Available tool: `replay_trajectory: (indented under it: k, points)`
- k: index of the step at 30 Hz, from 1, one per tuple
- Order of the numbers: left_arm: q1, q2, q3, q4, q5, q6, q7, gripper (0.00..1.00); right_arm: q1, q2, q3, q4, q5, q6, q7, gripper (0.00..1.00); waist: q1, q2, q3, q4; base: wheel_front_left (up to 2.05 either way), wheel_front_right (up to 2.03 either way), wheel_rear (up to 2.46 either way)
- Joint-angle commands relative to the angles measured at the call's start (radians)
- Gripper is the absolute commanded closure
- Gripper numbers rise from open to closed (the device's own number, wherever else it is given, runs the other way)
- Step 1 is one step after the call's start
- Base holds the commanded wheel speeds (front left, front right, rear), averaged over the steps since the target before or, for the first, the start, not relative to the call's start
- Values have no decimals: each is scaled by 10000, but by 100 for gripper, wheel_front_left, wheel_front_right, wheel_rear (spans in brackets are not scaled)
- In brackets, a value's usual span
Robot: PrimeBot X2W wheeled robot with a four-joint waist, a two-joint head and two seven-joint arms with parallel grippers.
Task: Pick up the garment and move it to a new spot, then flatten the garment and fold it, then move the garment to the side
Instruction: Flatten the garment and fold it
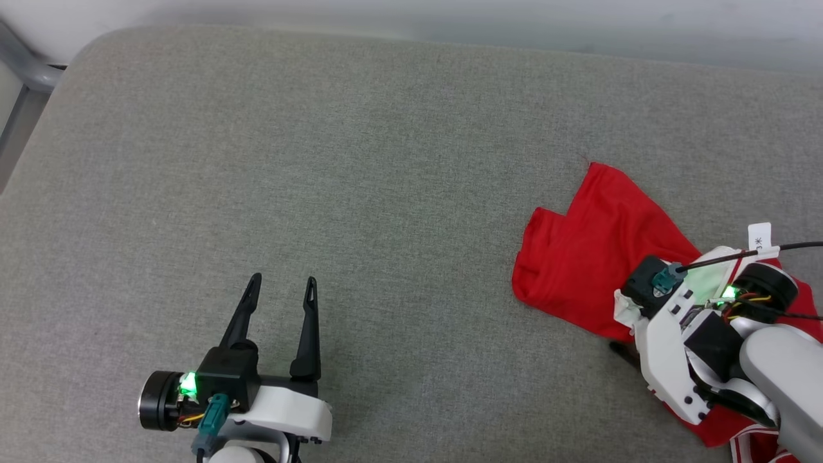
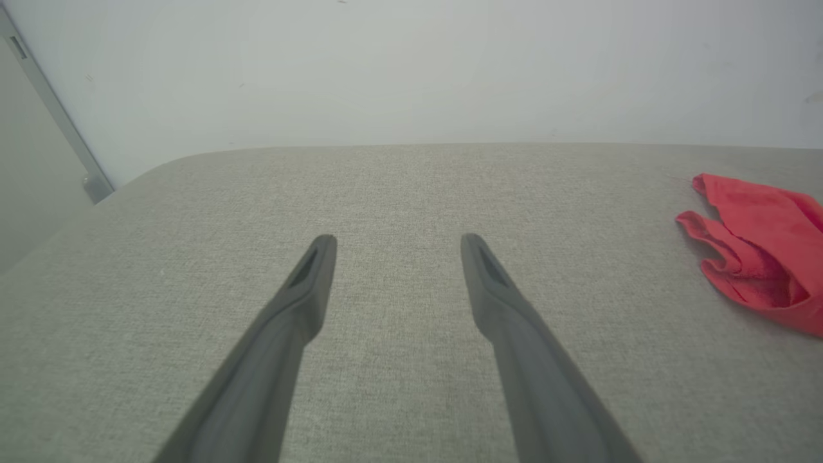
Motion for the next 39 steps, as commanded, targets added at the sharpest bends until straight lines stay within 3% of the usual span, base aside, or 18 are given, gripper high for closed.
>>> replay_trajectory:
  k: [1, 6, 15, 22, 26, 30, 39]
  points:
    - [-45, -11, 21, 15, -11, 60, -26, 0, 296, 332, 452, 397, 108, -12, -74, 100, 0, 0, -37, -35, 0, 0, 0]
    - [149, -9, 131, 67, 82, 42, -26, 0, -251, 518, 251, 430, 619, -8, -1271, 100, 0, 0, -323, -269, 0, 0, 0]
    - [347, -8, 275, 41, 239, -77, -26, 0, -1194, 868, -1619, 225, 1464, -12, -3167, 100, 0, 0, -835, -615, 0, 0, 0]
    - [414, -10, 298, 25, 228, -91, -26, 0, -1356, 1148, -2951, 224, 1415, -11, -4047, 100, 0, 0, -1029, -470, 0, 0, 0]
    - [484, -10, 297, -2, 154, -67, -26, 0, -1412, 1752, -3389, 250, 1005, -11, -4316, 100, 0, 0, -1031, -314, 0, 0, 0]
    - [447, -10, 235, -3, 65, -15, -26, 0, -1454, 2678, -3045, 368, 391, -11, -4136, 100, 0, 0, -959, -124, 0, 0, 0]
    - [300, -10, 162, 6, -51, 97, -26, 0, -1365, 4359, -695, 616, -104, -11, -3773, 100, 0, 0, -765, 262, 0, 0, 0]
